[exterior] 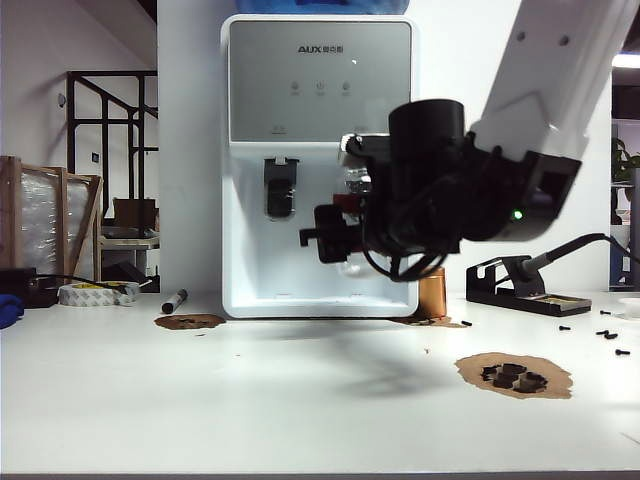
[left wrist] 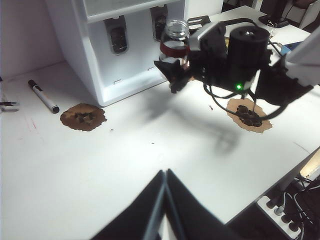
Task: Pick up the water bottle with two loops of red belts, then reach the front water dispenser and gently press the gray-black baffle horizontally to get a little water.
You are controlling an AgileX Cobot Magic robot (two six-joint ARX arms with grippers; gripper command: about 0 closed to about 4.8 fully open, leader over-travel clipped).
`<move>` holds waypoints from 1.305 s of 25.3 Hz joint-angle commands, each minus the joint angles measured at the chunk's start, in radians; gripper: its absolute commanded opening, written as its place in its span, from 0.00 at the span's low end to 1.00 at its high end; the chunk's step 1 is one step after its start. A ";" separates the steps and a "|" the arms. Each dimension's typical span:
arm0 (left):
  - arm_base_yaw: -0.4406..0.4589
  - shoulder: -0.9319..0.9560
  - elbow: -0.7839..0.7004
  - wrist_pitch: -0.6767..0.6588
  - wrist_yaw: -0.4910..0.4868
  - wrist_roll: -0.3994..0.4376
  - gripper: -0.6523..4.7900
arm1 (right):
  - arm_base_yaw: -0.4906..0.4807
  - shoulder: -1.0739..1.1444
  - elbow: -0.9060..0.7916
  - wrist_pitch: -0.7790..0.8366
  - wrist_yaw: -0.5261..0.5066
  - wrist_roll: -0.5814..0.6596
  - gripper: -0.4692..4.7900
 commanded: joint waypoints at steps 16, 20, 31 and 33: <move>-0.002 0.003 0.005 0.004 0.005 0.001 0.12 | -0.058 0.092 0.174 -0.072 -0.064 -0.006 0.08; -0.002 0.003 0.005 0.004 0.005 0.001 0.12 | -0.058 0.099 0.204 -0.087 -0.064 -0.011 0.08; -0.002 0.003 0.005 0.004 0.008 0.001 0.12 | -0.071 0.104 0.227 -0.116 -0.025 -0.018 0.08; -0.002 0.003 0.005 0.004 0.008 0.001 0.12 | -0.071 0.104 0.226 -0.116 -0.025 -0.018 0.08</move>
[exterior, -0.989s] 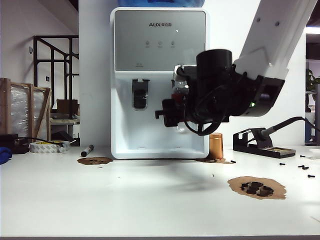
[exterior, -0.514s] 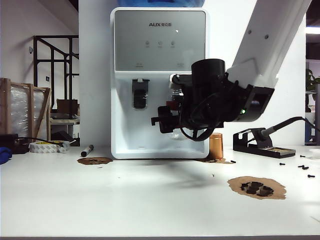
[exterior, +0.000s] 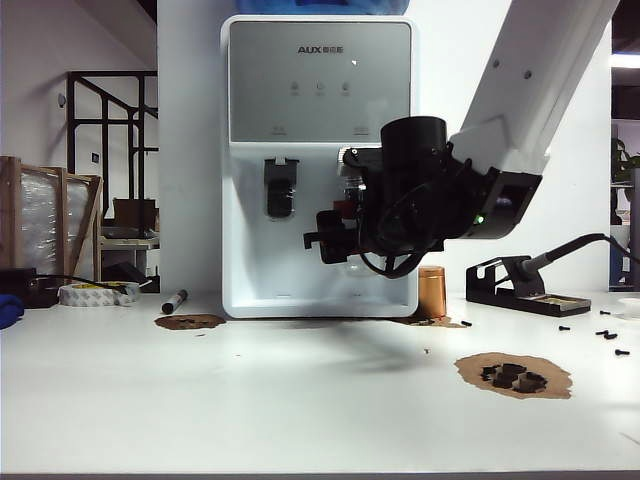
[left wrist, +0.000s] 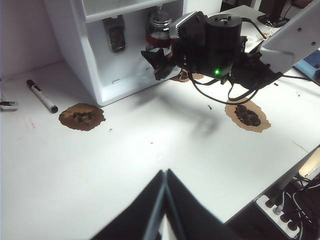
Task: Pick up the water bottle with two loops of red belts, then reach the front water dispenser and gently press the gray-black baffle horizontally to get a little water.
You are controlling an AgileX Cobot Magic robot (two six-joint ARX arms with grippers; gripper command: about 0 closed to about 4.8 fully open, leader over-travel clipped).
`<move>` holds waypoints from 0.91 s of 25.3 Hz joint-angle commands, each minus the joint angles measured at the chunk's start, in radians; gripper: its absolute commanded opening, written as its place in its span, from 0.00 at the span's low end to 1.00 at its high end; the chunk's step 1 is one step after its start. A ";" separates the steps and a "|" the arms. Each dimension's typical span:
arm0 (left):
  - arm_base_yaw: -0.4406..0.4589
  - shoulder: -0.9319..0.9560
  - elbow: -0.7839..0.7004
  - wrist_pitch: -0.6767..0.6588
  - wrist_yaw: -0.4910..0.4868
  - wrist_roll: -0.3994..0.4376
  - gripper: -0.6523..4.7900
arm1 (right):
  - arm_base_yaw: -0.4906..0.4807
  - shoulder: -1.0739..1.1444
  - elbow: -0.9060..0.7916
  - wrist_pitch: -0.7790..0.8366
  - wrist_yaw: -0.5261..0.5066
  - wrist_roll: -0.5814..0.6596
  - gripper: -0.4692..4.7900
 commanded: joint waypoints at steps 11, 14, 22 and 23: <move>-0.002 0.003 0.005 0.006 0.005 0.002 0.12 | -0.007 -0.006 0.008 0.015 0.029 -0.001 0.08; -0.002 0.003 0.005 0.006 0.005 0.002 0.12 | -0.003 -0.019 -0.008 0.023 0.030 -0.019 0.08; -0.002 0.003 0.005 0.005 0.005 0.002 0.12 | 0.007 -0.079 -0.116 0.113 0.039 -0.018 0.08; -0.002 0.003 0.005 0.005 0.005 0.002 0.12 | 0.008 -0.086 -0.126 0.114 0.023 -0.018 0.08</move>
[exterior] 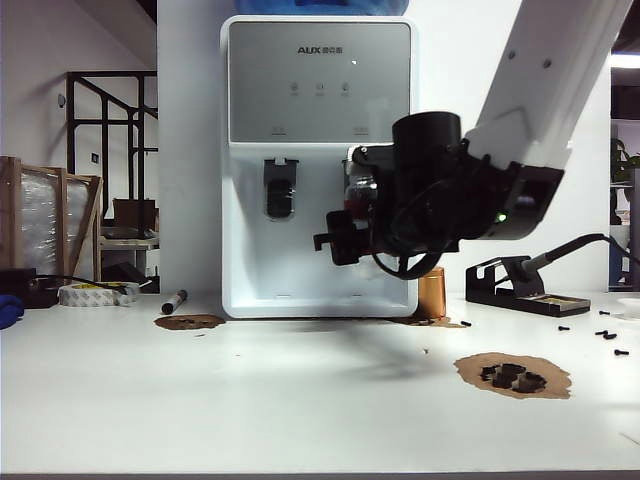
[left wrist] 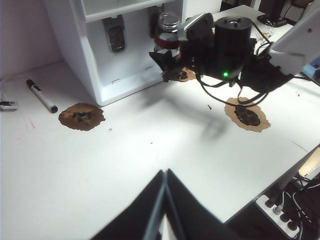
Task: Pick up the water bottle with two loops of red belts, then reach the front water dispenser and gently press the gray-black baffle horizontally to get a little water.
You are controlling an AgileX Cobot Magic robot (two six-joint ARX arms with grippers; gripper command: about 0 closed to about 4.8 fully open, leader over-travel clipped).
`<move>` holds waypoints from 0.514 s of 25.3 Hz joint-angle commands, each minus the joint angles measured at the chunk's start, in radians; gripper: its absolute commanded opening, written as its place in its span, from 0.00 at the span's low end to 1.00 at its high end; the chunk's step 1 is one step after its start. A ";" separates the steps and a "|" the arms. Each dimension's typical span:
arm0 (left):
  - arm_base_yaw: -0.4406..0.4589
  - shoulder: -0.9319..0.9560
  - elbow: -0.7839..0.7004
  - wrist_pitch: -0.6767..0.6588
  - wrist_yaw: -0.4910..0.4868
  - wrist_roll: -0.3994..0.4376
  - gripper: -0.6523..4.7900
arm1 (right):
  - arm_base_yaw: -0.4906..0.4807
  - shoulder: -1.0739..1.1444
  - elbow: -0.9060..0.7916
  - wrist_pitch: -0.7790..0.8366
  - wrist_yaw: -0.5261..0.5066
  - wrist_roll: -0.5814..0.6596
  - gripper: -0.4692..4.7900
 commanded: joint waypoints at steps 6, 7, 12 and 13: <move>-0.002 0.003 0.005 0.005 0.004 0.001 0.12 | 0.034 -0.070 -0.093 0.092 -0.081 0.011 0.08; -0.002 0.003 0.005 0.005 0.004 0.001 0.12 | 0.043 -0.081 -0.116 0.106 -0.118 0.031 0.08; -0.002 0.003 0.005 -0.001 0.004 0.001 0.12 | 0.071 -0.097 -0.157 0.153 -0.312 0.065 0.08; -0.002 0.003 0.005 -0.002 0.004 0.001 0.12 | 0.072 -0.097 -0.157 0.154 -0.358 0.086 0.08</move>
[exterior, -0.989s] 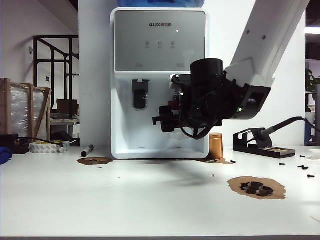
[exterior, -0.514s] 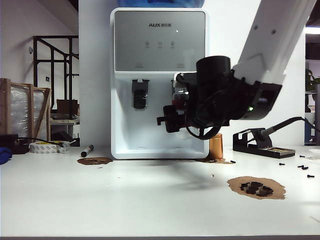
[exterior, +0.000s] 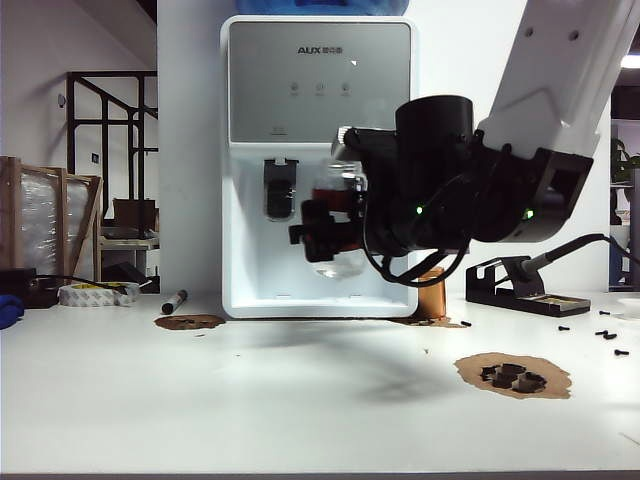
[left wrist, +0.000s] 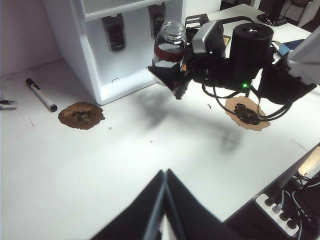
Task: Pick up the water bottle with two loops of red belts, then reach the front water dispenser and gently press the gray-black baffle horizontally to get a little water.
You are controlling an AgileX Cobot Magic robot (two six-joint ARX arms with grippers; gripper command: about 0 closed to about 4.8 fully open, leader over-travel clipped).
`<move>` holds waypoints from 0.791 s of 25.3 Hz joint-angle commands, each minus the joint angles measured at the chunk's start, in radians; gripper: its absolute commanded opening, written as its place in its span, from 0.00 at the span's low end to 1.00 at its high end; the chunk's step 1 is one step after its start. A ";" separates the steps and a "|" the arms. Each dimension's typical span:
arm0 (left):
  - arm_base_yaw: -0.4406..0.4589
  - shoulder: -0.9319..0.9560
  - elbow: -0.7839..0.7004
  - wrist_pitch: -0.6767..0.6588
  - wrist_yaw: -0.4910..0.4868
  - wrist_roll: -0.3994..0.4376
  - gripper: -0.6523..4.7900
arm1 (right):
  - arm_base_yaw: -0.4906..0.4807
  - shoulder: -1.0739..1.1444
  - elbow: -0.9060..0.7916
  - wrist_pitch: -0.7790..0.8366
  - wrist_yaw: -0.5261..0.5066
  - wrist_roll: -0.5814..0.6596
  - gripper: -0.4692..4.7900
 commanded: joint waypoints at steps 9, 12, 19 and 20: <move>-0.002 0.002 0.005 -0.047 0.080 0.006 0.12 | 0.006 -0.021 0.001 0.083 -0.469 0.163 0.08; -0.002 0.002 0.005 -0.031 0.090 0.005 0.12 | 0.006 -0.021 0.001 0.072 -0.542 0.163 0.08; -0.002 0.002 0.005 0.000 0.087 0.005 0.12 | 0.035 -0.024 -0.005 -0.015 -0.591 0.126 0.08; -0.001 0.002 0.005 0.008 0.086 0.005 0.12 | 0.053 -0.032 -0.010 -0.031 -0.561 0.076 0.08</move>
